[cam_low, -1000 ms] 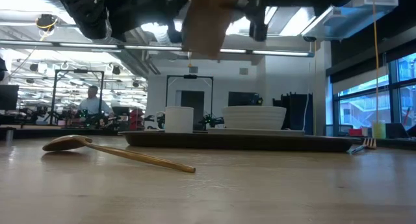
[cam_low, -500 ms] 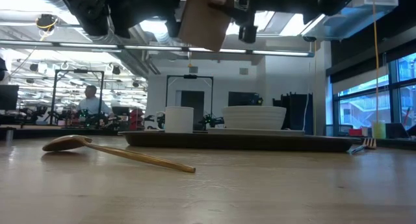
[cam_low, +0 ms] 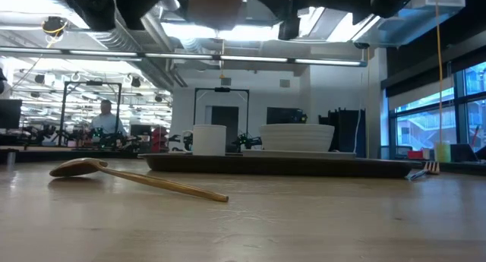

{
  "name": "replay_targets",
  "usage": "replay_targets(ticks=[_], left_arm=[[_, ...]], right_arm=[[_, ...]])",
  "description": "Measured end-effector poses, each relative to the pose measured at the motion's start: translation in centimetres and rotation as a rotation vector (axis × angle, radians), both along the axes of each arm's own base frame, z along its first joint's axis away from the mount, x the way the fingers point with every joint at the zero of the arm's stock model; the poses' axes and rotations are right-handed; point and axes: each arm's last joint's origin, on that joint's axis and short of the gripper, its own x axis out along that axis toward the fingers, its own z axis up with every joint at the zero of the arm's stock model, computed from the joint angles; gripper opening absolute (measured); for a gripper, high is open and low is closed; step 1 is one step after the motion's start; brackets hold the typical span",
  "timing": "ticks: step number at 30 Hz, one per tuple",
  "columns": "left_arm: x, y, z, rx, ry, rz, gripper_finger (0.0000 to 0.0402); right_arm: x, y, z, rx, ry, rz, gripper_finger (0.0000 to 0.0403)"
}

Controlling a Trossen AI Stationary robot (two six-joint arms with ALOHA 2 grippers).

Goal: Set up tray
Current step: Put the light brown napkin on the brown serving tray to the left of the gray plate

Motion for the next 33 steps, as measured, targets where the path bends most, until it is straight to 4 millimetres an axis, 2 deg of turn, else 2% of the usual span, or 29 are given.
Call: replay_targets(ticks=[4,11,17,21,24,30,33], left_arm=[[-1.2,-0.7,1.2,0.11,-0.075,-0.027,0.0004],[-2.0,-1.2,1.9,0.151,-0.112,-0.036,0.0004],[-2.2,-0.6,1.9,0.161,-0.119,0.002,0.0004],[-2.4,-0.1,1.9,0.186,-0.121,0.016,0.0004],[-2.5,0.0,1.9,0.204,-0.125,0.015,0.0004],[-2.5,0.0,1.9,0.228,-0.142,0.022,0.0004],[-2.5,0.0,1.9,0.227,-0.142,0.022,0.0004]], right_arm=[[0.1,-0.3,-0.1,0.102,0.012,-0.035,0.0254],[1.7,0.3,-1.4,0.281,-0.029,-0.008,0.0254],[3.1,2.0,-2.9,0.467,-0.07,0.039,0.0254],[3.7,2.3,-3.7,0.579,-0.115,0.053,0.0254],[3.9,2.2,-4.0,0.635,-0.148,0.023,0.0254],[4.7,2.2,-5.5,0.696,-0.091,0.026,0.0254],[5.6,2.0,-5.3,0.691,-0.105,0.036,0.025]])
